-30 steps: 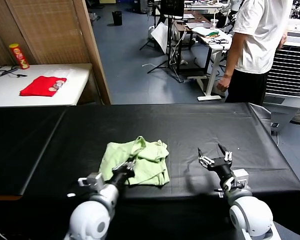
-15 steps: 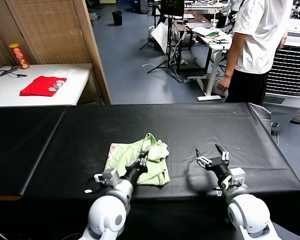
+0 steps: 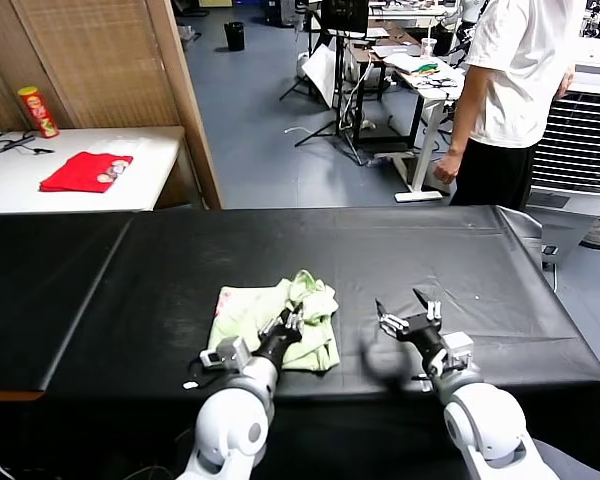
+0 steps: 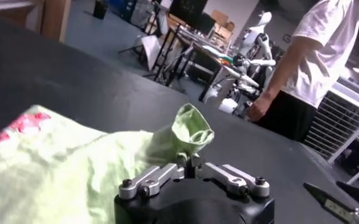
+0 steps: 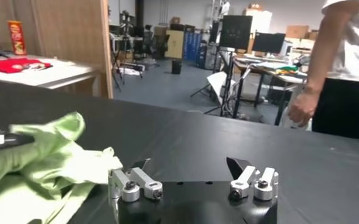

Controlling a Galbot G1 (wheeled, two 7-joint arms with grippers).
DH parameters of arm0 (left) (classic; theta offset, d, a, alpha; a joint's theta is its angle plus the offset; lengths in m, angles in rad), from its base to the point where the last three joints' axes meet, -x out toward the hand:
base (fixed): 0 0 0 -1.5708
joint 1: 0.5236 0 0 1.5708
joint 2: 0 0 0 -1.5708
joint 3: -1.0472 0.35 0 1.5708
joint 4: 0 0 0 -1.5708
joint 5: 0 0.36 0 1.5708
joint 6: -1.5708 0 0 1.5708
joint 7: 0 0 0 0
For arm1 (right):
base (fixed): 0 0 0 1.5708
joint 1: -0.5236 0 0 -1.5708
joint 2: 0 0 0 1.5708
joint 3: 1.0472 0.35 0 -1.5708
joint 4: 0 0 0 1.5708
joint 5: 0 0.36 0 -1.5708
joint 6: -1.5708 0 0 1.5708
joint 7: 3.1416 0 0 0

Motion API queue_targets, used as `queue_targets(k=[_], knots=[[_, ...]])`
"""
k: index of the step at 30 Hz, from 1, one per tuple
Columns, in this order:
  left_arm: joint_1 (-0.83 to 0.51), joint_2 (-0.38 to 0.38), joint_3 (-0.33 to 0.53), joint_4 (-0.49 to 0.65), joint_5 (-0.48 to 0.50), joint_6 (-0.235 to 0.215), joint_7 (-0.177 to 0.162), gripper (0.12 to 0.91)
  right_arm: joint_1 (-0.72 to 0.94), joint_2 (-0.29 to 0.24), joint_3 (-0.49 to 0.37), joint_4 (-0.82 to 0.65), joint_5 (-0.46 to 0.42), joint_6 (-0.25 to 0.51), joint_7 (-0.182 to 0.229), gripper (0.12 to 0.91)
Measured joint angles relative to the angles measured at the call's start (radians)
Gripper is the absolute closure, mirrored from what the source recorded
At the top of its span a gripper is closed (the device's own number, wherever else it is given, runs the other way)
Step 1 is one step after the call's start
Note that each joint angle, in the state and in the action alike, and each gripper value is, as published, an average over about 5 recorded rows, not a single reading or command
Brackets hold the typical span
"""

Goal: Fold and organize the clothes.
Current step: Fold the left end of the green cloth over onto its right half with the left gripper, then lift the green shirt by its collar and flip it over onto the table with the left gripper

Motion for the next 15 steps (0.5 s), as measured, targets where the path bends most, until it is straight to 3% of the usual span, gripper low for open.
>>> queue_targets(k=[3, 6, 11, 15], knots=[[0.003, 0.000, -0.014, -0.026, -0.102, 0.026, -0.043, 0.423, 0.013, -0.015, -0.026, -0.002, 0.042, -0.001, -0.023, 0.227], [0.002, 0.000, -0.038, -0.066, -0.178, 0.026, -0.050, 0.287, 0.032, -0.031, -0.063, -0.001, 0.094, -0.009, -0.049, 0.227], [0.015, 0.000, -0.091, -0.120, -0.138, -0.019, 0.007, 0.233, 0.080, -0.048, -0.148, 0.005, 0.157, -0.048, -0.053, 0.227], [0.040, 0.005, -0.141, -0.132, -0.060, -0.050, 0.046, 0.232, 0.115, -0.042, -0.220, -0.009, 0.126, -0.075, -0.026, 0.227]])
